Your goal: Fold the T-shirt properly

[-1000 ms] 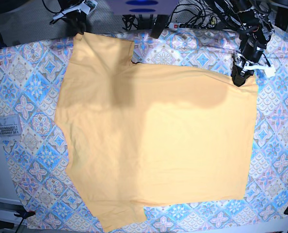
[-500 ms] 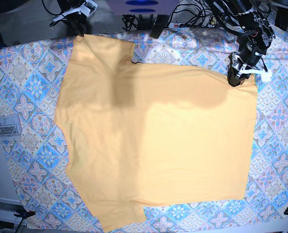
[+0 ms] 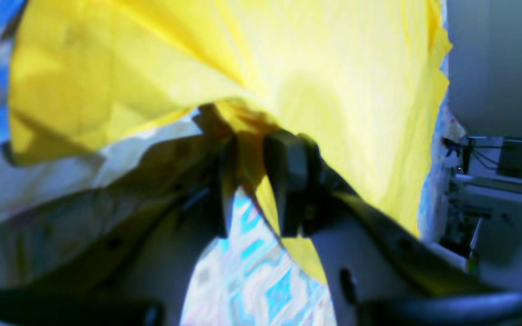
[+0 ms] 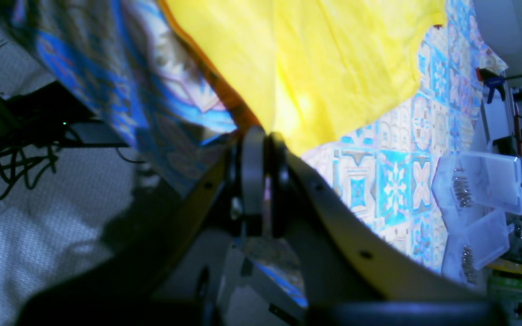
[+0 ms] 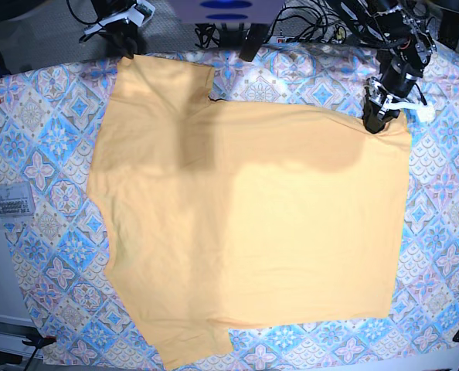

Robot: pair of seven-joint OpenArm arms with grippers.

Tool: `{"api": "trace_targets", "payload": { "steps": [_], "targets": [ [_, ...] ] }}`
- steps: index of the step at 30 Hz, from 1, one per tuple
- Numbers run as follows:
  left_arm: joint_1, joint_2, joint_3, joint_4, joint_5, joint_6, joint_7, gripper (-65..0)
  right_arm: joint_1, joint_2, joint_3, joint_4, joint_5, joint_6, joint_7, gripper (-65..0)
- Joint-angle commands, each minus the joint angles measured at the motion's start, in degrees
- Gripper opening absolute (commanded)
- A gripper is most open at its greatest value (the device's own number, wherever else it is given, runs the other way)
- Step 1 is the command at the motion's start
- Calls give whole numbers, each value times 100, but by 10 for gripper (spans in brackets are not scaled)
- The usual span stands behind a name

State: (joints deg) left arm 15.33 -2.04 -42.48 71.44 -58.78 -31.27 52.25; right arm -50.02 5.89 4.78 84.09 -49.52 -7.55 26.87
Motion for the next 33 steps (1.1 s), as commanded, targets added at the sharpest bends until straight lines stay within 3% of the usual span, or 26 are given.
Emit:
{"api": "trace_targets", "payload": {
  "steps": [1, 5, 9, 11, 19, 27, 33],
  "targets": [
    [36, 253, 173, 122, -588, -131, 617, -499, -93, 31, 19, 61, 42, -67, 104, -650],
    [194, 297, 147, 263, -922, -69, 722, -501, -84, 22, 10, 61, 33, -67, 104, -650],
    [247, 323, 138, 263, -1273, 485, 722, -540, -84, 22, 10, 61, 33, -67, 104, -650],
    [256, 349, 138, 263, -1282, 564, 793, -547, -84, 22, 10, 61, 33, -67, 104, -650],
    [845, 420, 138, 676, -1238, 564, 863, -550, -84, 22, 10, 61, 42, -67, 104, -650],
    [792, 385, 129, 685, -1308, 564, 872, -550, 31, 22, -148, 52, 42, -67, 104, -650],
    [572, 376, 129, 685, -1941, 713, 881, -550, 31, 22, -148, 43, 42, -67, 104, -650]
  ]
}}
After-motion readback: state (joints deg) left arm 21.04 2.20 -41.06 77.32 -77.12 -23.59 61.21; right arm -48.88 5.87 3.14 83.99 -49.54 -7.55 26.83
